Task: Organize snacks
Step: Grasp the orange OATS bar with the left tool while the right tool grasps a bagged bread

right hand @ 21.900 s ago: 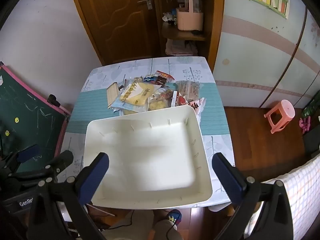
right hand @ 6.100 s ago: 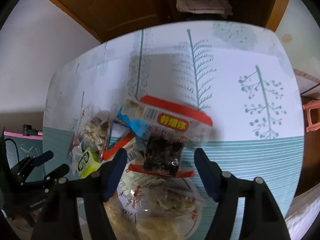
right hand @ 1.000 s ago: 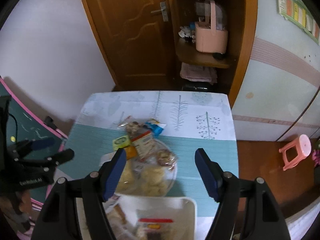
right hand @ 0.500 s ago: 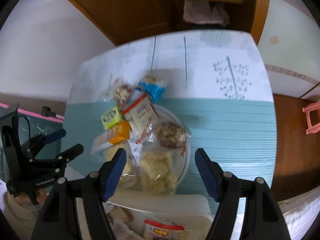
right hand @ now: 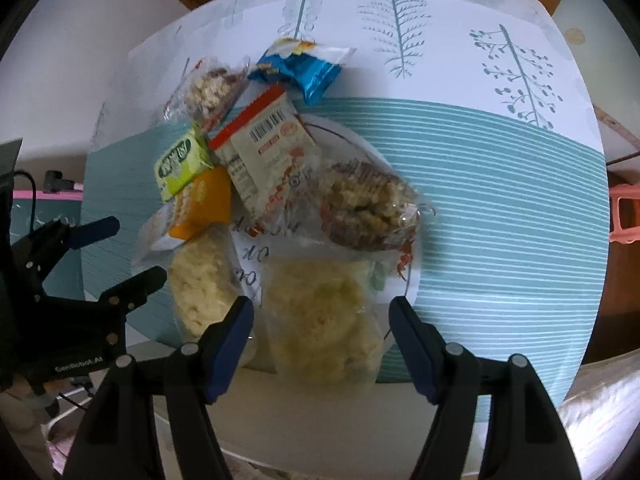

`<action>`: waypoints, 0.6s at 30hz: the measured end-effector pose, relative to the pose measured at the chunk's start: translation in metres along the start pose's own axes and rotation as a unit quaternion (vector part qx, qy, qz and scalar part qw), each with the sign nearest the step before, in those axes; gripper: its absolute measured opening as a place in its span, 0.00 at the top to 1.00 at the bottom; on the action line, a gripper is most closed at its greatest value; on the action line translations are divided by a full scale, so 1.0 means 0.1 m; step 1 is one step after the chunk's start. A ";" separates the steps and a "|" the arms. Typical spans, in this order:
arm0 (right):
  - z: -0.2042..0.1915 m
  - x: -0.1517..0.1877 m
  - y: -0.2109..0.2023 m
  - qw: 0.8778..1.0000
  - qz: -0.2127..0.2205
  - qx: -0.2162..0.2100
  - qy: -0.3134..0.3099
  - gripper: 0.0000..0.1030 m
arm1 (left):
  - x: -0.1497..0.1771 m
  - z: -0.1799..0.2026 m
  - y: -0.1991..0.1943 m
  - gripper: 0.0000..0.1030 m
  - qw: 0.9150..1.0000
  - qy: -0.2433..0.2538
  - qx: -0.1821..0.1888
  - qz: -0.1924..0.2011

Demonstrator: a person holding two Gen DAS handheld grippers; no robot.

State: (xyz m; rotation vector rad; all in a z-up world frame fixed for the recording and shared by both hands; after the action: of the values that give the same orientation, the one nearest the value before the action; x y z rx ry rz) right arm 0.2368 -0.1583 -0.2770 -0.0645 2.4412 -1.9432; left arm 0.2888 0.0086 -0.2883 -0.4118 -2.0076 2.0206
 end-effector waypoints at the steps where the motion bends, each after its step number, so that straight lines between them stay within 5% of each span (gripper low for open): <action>1: -0.01 0.00 0.03 1.000 -0.004 0.005 -0.003 0.36 | -0.02 0.00 0.00 0.21 1.000 0.002 0.004 0.000; 6: -0.04 0.01 0.15 1.000 -0.015 0.014 -0.013 0.42 | -0.11 -0.02 0.03 0.22 1.000 0.005 0.010 0.000; 9: -0.06 0.01 0.18 1.000 -0.015 0.013 -0.017 0.46 | -0.23 -0.08 0.03 0.32 1.000 0.000 0.019 -0.003; 18: -0.02 -0.03 0.20 1.000 -0.014 0.006 -0.023 0.50 | -0.34 -0.35 0.24 0.33 0.999 -0.007 -0.030 -0.014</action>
State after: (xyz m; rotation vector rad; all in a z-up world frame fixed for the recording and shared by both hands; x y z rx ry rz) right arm 0.2397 -0.1511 -0.2965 -0.1415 2.4122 -1.9454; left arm 0.3339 0.0282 -0.3122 -0.3822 -2.0753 1.9552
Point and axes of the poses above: each gripper's, at about its wrist camera, not at the fingertips, and y roughly the way its jaws point, z to its right, x to its underside, the point moved 6 cm from there along y, roughly the way its jaws point
